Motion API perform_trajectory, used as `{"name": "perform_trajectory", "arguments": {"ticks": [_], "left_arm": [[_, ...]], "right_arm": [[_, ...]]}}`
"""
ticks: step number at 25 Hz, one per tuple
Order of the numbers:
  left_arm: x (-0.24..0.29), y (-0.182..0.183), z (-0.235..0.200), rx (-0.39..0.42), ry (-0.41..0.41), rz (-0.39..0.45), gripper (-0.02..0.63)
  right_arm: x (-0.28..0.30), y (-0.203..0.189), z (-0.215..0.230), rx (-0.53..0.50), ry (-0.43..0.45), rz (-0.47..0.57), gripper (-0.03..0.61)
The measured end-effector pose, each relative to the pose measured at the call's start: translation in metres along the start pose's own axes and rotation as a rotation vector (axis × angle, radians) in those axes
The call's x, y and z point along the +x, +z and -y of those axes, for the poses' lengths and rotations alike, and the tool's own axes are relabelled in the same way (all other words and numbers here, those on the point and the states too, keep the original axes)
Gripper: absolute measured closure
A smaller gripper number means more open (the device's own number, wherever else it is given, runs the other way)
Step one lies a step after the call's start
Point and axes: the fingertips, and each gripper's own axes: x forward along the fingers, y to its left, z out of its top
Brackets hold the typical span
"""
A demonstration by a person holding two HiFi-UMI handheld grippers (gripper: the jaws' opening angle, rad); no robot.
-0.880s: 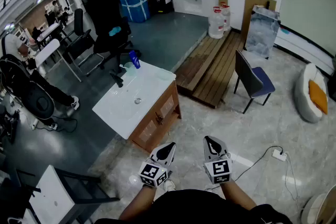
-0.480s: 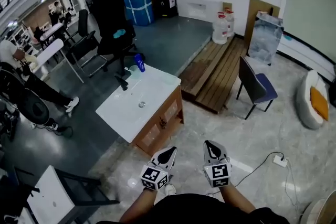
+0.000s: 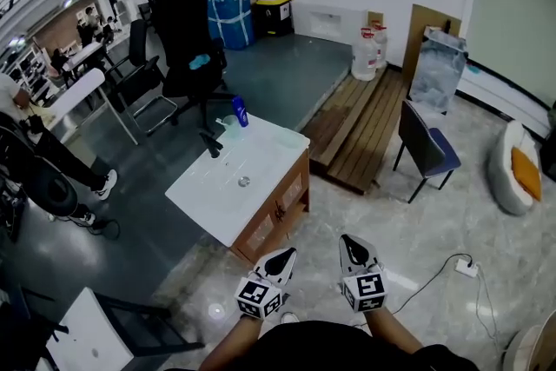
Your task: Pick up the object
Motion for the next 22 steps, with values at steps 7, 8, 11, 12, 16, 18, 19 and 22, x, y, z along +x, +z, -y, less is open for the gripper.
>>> {"name": "perform_trajectory", "arguments": {"ticks": [7,8,11,12,16,18,19,22], "left_arm": [[-0.003,0.0,-0.033,0.019,-0.029,0.0,0.592],[-0.002,0.001,-0.036,0.017,-0.031,0.0,0.592],[0.009,0.004,-0.04,0.009,-0.042,-0.002,0.592],[0.014,0.005,-0.041,0.01,-0.045,-0.005,0.592],[0.039,0.005,-0.056,0.012,-0.033,-0.018,0.592],[0.057,0.007,-0.064,0.024,-0.013,-0.024,0.592],[0.066,0.009,-0.067,0.035,-0.002,-0.027,0.592],[0.093,0.018,-0.076,0.066,0.026,-0.034,0.592]], "right_arm": [[0.014,-0.002,-0.019,0.059,-0.012,0.036,0.56],[0.017,-0.003,-0.019,0.067,-0.015,0.035,0.56],[0.029,-0.004,-0.009,0.084,-0.012,0.027,0.56],[0.035,-0.004,-0.005,0.089,-0.005,0.026,0.56],[0.06,0.0,0.01,0.081,0.035,0.039,0.56],[0.073,0.003,0.023,0.07,0.044,0.043,0.56],[0.08,0.006,0.031,0.064,0.047,0.044,0.56],[0.098,0.015,0.056,0.056,0.059,0.051,0.56]]}}
